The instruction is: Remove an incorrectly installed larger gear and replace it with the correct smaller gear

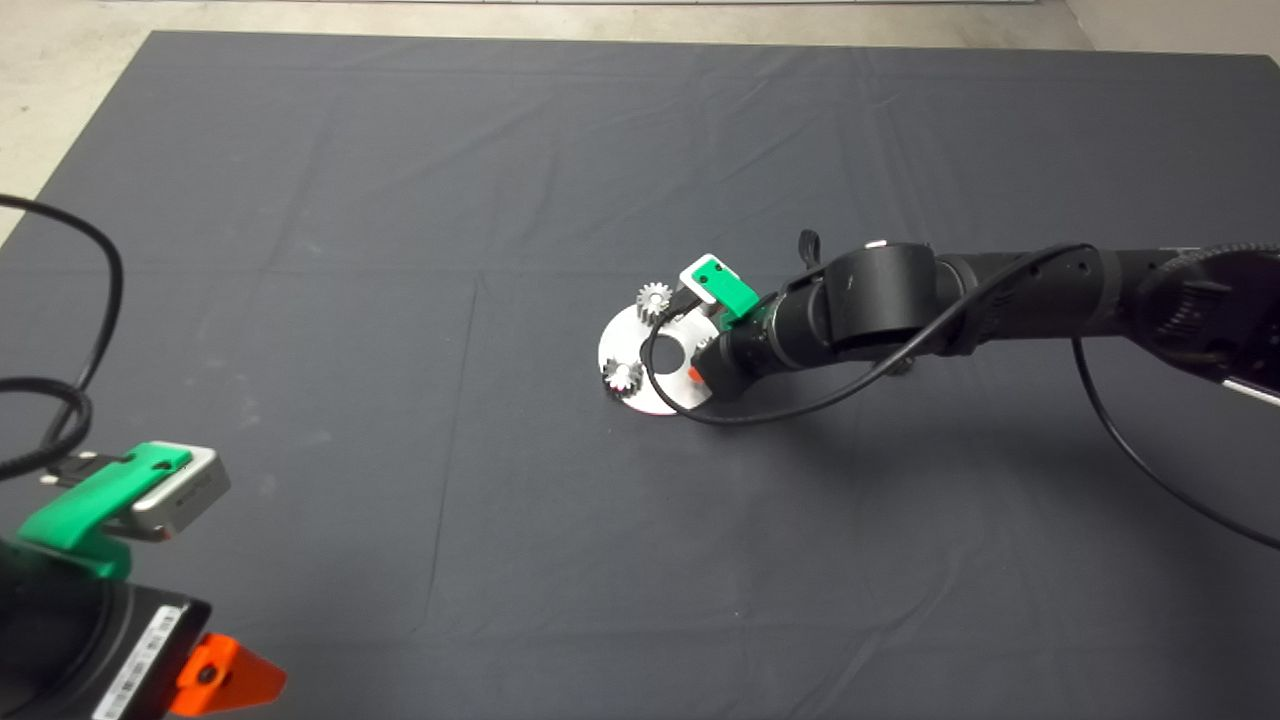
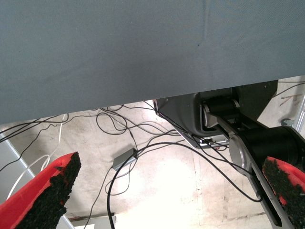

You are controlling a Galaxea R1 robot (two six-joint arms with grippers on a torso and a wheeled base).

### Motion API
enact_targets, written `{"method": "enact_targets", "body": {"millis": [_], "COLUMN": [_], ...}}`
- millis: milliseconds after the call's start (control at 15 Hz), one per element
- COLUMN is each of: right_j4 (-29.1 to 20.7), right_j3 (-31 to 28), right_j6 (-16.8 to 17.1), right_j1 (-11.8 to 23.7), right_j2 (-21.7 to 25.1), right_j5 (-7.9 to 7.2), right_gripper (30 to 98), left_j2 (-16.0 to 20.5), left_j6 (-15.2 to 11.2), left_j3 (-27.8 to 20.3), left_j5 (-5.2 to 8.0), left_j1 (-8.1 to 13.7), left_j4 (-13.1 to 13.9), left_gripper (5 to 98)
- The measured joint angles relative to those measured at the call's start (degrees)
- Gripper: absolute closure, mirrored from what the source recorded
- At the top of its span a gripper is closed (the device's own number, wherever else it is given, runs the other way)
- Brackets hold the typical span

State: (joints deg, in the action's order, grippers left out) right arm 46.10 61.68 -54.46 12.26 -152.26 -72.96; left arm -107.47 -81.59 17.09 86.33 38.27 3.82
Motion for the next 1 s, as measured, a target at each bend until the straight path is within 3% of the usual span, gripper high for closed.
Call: {"method": "enact_targets", "body": {"millis": [467, 600, 733, 867, 1000], "right_j4": [-0.07, -0.09, -0.11, -0.75, -5.06], "right_j3": [-0.02, -0.02, -1.18, -5.65, -10.10], "right_j6": [-0.23, -0.28, -0.45, -0.52, -0.69], "right_j1": [-0.04, -0.02, 0.07, 1.58, 6.23], "right_j2": [0.20, 0.22, 0.77, 2.89, 7.36], "right_j5": [-0.13, -0.16, -0.41, -0.50, -0.35], "right_gripper": [84.5, 79.9, 80.0, 75.3, 74.9], "left_j2": [0.00, 0.00, 0.00, -0.02, 0.00], "left_j6": [0.00, 0.00, 0.00, 0.01, 0.00], "left_j3": [0.00, 0.00, 0.00, 0.00, 0.00], "left_j5": [0.00, 0.00, 0.00, 0.00, 0.02], "left_j1": [0.00, 0.01, -0.01, -0.02, -0.02], "left_j4": [0.01, 0.01, -0.01, -0.01, 0.01], "left_gripper": [5.4, 5.4, 5.4, 5.4, 5.4]}}
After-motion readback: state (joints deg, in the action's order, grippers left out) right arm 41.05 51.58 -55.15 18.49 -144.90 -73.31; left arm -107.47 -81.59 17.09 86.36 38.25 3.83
